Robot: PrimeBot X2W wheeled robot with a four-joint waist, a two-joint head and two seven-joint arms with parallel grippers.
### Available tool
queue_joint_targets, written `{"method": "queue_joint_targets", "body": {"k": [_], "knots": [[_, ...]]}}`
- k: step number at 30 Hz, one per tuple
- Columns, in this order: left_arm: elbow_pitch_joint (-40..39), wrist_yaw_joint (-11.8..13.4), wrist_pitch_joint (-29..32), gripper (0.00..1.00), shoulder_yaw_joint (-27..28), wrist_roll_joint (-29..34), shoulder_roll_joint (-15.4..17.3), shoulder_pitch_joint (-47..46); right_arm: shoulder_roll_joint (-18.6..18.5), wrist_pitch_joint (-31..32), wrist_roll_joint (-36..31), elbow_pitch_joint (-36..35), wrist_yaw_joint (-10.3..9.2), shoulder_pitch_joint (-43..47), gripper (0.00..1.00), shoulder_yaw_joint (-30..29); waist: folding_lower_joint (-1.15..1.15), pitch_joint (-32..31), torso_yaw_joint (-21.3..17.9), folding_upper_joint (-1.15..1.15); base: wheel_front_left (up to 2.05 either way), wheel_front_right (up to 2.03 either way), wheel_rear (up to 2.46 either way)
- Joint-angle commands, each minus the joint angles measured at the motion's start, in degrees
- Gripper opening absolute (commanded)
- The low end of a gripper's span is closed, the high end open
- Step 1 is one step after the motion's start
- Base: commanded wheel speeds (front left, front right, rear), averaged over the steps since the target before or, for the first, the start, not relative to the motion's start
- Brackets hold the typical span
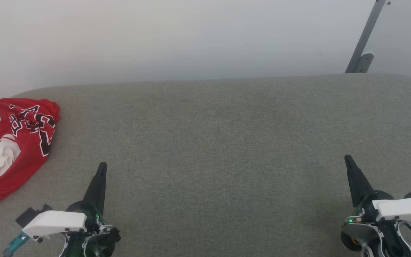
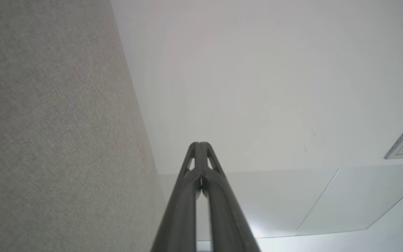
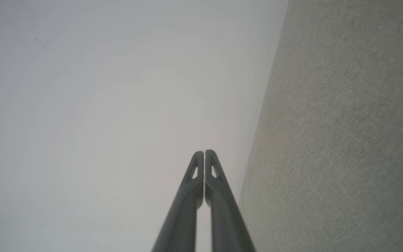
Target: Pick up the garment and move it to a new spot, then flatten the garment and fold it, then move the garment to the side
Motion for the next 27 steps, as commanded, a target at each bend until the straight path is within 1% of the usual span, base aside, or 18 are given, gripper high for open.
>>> {"method": "queue_joint_targets", "body": {"k": [1,10,11,16,23,27], "knots": [[-0.2,-0.2,0.1,0.0,0.0,-0.2,-0.1,-0.7,0.2,0.1,0.2,-0.1,0.01,0.3,0.0,0.0,0.0,0.0,0.0,0.0,0.0,0.0,0.0],[-0.2,-0.2,0.1,0.0,0.0,-0.2,-0.1,-0.7,0.2,0.1,0.2,-0.1,0.01,0.3,0.0,0.0,0.0,0.0,0.0,0.0,0.0,0.0,0.0],[0.0,0.0,0.0,1.0,0.0,0.0,0.0,0.0,0.0,0.0,0.0,0.0,0.0,0.0,1.0,0.0,0.0,0.0,0.0,0.0,0.0,0.0,0.0],[1.8,0.1,-0.2,1.0,-0.2,0.0,-0.2,1.6,0.2,-0.2,-0.1,1.8,0.0,1.5,1.0,0.2,0.0,0.0,0.0,0.0,0.0,0.0,0.0],[-0.3,0.4,-1.9,1.0,-1.3,-0.1,-0.1,1.8,0.1,-2.1,-0.9,0.9,0.0,1.4,1.0,1.2,0.0,-0.1,-0.1,0.0,0.0,0.0,0.0],[-1.4,1.4,-3.4,1.0,-2.0,1.0,0.1,1.8,-0.3,-3.7,-3.5,0.8,0.0,1.0,1.0,2.0,0.0,-0.1,-0.3,0.0,0.0,0.0,0.0]]}}
